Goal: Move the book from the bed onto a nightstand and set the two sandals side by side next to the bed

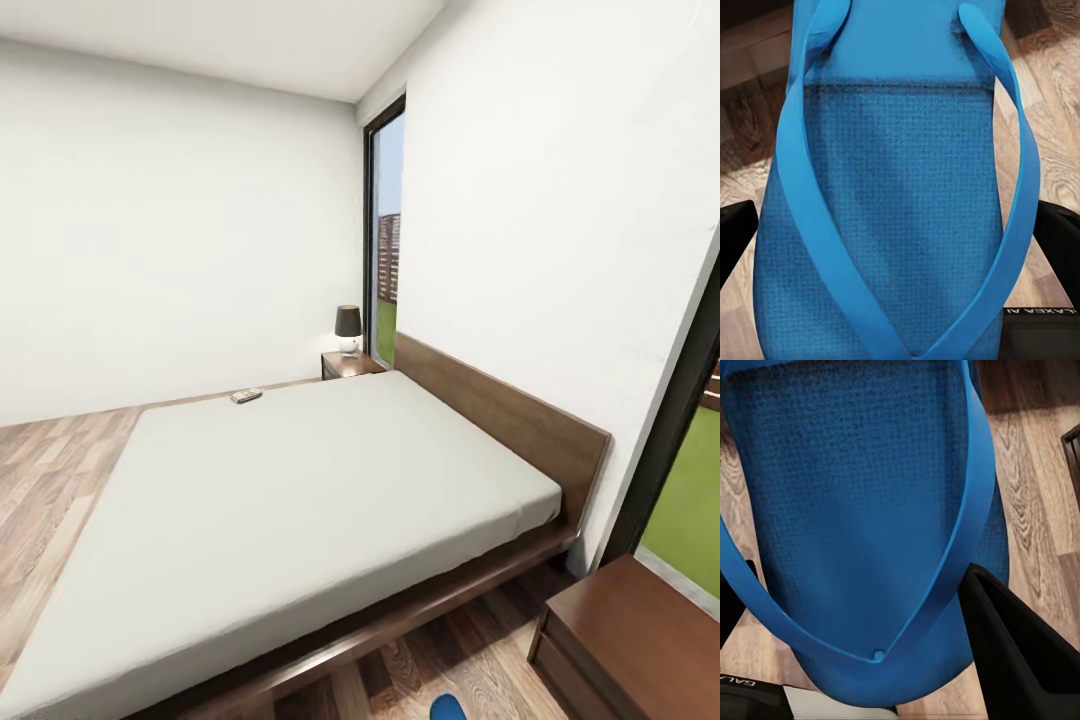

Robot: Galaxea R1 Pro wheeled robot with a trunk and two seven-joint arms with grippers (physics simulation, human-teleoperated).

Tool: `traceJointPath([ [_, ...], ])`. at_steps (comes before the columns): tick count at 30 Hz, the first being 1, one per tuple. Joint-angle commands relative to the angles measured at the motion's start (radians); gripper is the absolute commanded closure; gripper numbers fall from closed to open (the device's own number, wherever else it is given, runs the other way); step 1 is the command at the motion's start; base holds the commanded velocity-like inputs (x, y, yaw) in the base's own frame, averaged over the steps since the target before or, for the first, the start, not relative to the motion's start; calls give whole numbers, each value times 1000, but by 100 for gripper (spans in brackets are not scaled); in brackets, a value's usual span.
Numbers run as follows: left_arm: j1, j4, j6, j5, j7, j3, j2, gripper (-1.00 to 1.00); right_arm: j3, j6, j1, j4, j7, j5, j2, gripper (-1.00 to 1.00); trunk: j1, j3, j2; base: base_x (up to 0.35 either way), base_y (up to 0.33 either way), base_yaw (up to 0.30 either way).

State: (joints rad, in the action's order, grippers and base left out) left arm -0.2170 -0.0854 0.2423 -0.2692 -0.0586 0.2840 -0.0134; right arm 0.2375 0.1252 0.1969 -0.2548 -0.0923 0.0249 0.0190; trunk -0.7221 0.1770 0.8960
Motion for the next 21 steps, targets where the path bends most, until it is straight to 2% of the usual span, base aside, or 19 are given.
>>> traceJointPath([
  [1, -1, 1, 3, -7, -4, 9, 0, 100, 6, 2, 1, 2, -9, 1, 1, 100, 0, 1, 1, 0, 0, 0],
  [8, -1, 1, 6, -7, -3, 9, 0, 100, 5, 3, 1, 5, -9, 0, 3, 100, 0, 1, 1, 0, 0, 104],
  [21, -1, 1, 8, -7, -1, 9, 0, 100, 6, 2, 1, 6, -9, 1, 4, 100, 0, 1, 1, 0, 0, 272],
])
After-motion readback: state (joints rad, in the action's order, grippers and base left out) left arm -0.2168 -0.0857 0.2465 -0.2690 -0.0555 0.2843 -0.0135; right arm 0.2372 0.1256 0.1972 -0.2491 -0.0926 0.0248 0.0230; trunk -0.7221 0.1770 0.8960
